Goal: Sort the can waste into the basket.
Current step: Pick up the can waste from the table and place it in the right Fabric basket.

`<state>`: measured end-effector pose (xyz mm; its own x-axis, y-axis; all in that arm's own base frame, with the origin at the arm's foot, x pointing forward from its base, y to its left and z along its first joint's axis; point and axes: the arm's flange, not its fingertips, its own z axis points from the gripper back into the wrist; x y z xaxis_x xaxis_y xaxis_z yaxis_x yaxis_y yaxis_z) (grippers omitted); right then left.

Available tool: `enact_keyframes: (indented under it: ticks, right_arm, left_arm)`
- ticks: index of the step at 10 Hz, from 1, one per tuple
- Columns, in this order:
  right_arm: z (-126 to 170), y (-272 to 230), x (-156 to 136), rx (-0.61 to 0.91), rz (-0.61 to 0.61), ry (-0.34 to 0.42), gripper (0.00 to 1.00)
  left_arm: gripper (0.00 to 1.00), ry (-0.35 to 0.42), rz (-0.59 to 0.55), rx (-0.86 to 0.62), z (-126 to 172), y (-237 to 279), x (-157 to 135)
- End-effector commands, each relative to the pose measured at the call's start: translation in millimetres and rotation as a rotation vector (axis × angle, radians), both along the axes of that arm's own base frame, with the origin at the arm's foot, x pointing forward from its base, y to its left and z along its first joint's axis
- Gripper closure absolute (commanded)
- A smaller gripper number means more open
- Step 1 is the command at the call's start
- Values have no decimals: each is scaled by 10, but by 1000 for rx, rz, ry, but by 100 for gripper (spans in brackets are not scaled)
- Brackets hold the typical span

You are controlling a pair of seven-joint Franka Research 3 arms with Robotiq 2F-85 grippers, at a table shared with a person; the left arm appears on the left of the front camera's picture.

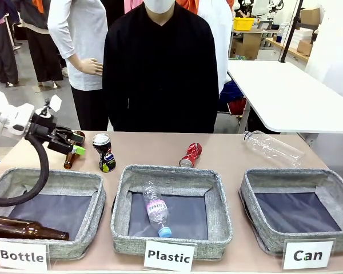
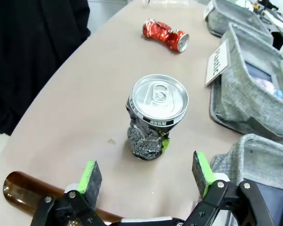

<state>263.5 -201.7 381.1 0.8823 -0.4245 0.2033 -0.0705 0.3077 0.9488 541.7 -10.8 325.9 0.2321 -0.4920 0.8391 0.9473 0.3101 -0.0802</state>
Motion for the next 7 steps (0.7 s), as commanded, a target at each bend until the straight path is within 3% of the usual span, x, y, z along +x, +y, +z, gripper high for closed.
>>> enact_keyframes:
  ticks: [1,2,5,7]
  right_arm:
    - [10,-8,17,6,0,-36,0]
    - [10,-8,17,6,0,-36,0]
    - [10,-8,17,6,0,-36,0]
    - [10,-8,17,6,0,-36,0]
  left_arm:
    - [0,-39,-10,-18,-126,-6,57]
    - [0,-29,-24,-32,-230,-59,70]
    - [0,-100,7,-56,-367,-233,140]
    - [0,-71,4,-75,-428,-317,185]
